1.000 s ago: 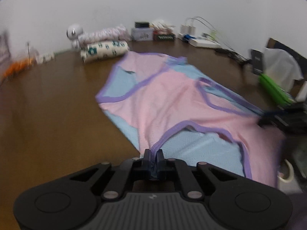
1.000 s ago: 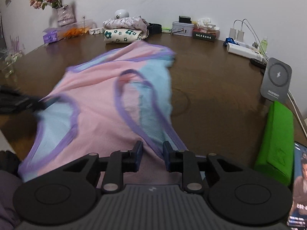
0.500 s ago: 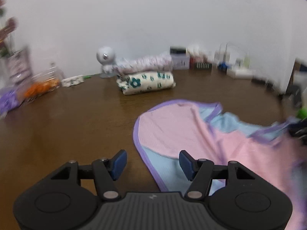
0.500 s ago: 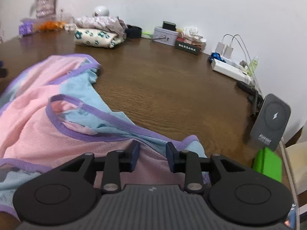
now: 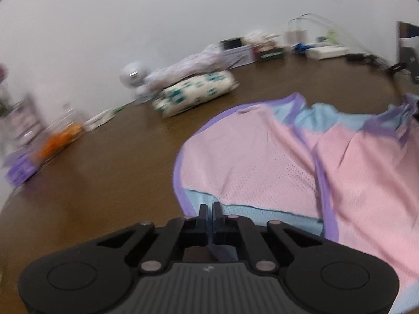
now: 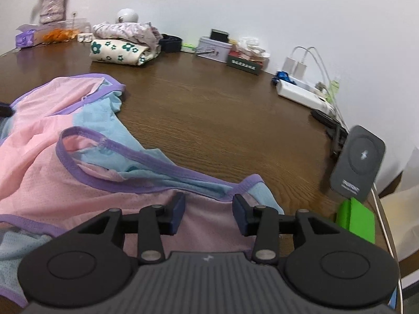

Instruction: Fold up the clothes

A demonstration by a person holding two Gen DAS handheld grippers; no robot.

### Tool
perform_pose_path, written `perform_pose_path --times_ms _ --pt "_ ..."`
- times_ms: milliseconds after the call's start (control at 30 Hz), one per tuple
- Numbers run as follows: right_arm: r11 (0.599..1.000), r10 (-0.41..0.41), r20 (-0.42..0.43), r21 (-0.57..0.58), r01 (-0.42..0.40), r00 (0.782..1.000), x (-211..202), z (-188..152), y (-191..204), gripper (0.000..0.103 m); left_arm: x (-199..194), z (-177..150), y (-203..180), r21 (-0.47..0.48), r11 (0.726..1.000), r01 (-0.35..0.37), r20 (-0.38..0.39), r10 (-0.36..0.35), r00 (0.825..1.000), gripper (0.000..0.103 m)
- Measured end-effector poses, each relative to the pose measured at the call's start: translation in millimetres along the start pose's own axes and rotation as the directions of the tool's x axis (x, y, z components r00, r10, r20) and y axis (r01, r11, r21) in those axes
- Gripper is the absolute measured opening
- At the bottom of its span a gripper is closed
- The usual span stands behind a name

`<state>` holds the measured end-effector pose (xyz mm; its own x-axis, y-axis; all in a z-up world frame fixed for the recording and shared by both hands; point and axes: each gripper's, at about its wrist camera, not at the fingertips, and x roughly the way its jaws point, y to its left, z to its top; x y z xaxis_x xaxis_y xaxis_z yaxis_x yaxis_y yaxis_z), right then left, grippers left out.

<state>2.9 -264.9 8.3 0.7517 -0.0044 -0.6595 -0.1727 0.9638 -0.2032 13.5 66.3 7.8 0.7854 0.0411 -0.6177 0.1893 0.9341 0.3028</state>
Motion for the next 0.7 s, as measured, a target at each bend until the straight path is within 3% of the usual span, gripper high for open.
perform_pose_path --times_ms 67,200,267,367,433,500,600,700 --pt "1.0 0.015 0.01 -0.001 -0.015 1.0 3.1 2.8 1.9 0.041 -20.5 -14.2 5.7 -0.06 0.998 -0.006 -0.041 0.004 0.999 0.0" --pt "0.998 0.051 0.039 -0.028 -0.05 0.998 7.9 7.4 11.7 0.041 -67.5 -39.0 2.2 -0.133 0.989 0.063 -0.109 -0.078 0.991 0.0" --pt "0.999 0.017 0.029 -0.027 -0.016 0.999 10.6 13.6 15.6 0.041 -84.1 -46.4 6.3 -0.157 0.982 0.107 -0.129 -0.128 0.983 0.003" --pt "1.0 -0.015 0.072 0.004 0.015 0.997 -2.1 25.3 19.3 0.041 -93.3 -44.5 33.3 -0.24 0.964 0.115 -0.084 -0.139 0.987 0.008" --pt "0.998 0.06 0.116 0.012 -0.062 0.991 -18.6 35.5 25.9 0.041 -92.0 -39.5 49.0 -0.275 0.955 0.109 -0.026 -0.121 0.992 0.009" --pt "0.986 0.164 0.142 0.008 -0.167 0.976 -30.0 46.3 36.3 0.042 -85.9 -33.2 60.7 -0.296 0.948 0.112 0.028 -0.109 0.994 0.018" --pt "0.943 0.333 0.12 -0.022 -0.332 0.935 -26.0 66.0 67.7 0.042 -57.6 -23.7 60.6 -0.255 0.954 0.157 0.046 -0.15 0.988 0.019" --pt "0.924 0.378 0.073 -0.087 -0.372 0.923 -2.5 89.5 111.3 0.042 -31.7 -21.4 60.4 -0.212 0.965 0.152 0.011 -0.153 0.988 0.019"
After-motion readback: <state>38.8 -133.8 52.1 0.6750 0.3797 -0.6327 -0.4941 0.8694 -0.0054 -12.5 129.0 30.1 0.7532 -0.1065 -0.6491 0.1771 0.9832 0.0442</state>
